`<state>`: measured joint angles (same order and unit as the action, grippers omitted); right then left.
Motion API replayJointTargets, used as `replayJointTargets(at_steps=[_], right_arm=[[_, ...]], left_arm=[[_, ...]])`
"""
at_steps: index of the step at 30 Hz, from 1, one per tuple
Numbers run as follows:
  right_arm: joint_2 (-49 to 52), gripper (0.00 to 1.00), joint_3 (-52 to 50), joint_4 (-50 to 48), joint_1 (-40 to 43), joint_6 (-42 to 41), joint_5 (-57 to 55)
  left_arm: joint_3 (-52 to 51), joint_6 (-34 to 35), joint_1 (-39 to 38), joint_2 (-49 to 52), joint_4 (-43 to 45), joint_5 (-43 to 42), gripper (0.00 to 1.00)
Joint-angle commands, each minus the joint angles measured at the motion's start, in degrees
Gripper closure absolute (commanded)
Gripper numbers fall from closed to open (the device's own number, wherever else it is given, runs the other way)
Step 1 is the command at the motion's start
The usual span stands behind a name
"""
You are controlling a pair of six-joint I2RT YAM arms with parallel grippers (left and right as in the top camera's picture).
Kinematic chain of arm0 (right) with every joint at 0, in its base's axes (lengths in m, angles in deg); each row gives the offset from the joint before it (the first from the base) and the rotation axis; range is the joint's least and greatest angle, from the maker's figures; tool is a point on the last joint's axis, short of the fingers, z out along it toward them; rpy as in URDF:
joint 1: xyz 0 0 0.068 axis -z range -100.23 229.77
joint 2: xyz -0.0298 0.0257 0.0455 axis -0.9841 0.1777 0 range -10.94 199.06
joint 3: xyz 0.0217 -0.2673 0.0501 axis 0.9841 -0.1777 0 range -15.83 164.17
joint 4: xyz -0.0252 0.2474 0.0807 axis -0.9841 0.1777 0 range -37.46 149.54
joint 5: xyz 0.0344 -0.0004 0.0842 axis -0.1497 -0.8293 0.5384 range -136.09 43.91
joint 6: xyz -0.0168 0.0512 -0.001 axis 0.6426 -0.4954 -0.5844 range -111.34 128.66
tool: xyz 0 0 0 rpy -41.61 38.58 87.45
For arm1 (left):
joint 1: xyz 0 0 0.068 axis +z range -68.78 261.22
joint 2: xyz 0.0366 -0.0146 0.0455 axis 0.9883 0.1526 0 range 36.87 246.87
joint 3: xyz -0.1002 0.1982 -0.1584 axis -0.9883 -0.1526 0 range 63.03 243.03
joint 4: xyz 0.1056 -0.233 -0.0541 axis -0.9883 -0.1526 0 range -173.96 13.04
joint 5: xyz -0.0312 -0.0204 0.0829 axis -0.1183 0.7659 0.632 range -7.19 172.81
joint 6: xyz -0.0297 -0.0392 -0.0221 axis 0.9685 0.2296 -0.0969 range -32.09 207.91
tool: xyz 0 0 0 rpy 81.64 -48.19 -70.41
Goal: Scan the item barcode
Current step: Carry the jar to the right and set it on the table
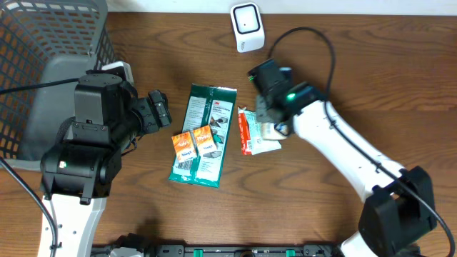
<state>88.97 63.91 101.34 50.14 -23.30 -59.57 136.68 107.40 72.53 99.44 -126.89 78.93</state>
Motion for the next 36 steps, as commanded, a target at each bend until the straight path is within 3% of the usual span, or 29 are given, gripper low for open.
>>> replayJointTargets(at_steps=[1, 5, 9, 12, 14, 20, 23, 26, 30, 32, 36], right_arm=[[-1.11, 0.59, -0.83, -0.72, 4.68, 0.98, -3.54], [-1.11, 0.6, -3.15, -4.33, 8.41, 1.03, -4.48], [-1.14, 0.54, -4.22, -5.57, 10.05, 2.05, -9.68], [-1.14, 0.58, -4.24, -5.4, 9.29, 1.4, -11.96], [-1.14, 0.63, -4.24, -5.22, 8.22, -1.2, -15.39], [-2.25, 0.61, -4.24, -2.93, 2.64, -9.4, -32.68], [-2.45, 0.69, -4.24, 0.02, -0.26, -15.1, -40.44], [-2.45, 0.8, -4.28, 5.22, -1.84, -25.86, -46.53], [-2.43, 0.82, -5.95, 11.28, -2.21, -44.02, -49.05], [-2.43, 0.83, -8.5, 9.53, -2.21, -48.7, -49.2], [-2.4, 0.86, -15.21, -1.25, -2.19, -48.78, -49.75]], left_arm=[[0.72, -0.13, 0.15, -0.09, -0.13, 0.94, 0.1], [0.72, -0.13, 0.15, -0.09, -0.13, 0.94, 0.1], [0.72, -0.13, 0.15, -0.09, -0.13, 0.94, 0.1], [0.72, -0.13, 0.15, -0.09, -0.13, 0.94, 0.1], [0.72, -0.13, 0.15, -0.09, -0.15, 0.94, 0.1], [0.72, -0.13, 0.15, -0.09, -0.13, 0.94, 0.1], [0.72, -0.13, 0.15, -0.09, -0.13, 0.94, 0.1], [0.72, -0.13, 0.15, -0.09, -0.13, 0.94, 0.1], [0.72, -0.13, 0.15, -0.09, -0.13, 0.94, 0.1], [0.72, -0.13, 0.15, -0.09, -0.13, 0.94, 0.1], [0.72, -0.13, 0.15, -0.09, -0.13, 0.94, 0.1]])
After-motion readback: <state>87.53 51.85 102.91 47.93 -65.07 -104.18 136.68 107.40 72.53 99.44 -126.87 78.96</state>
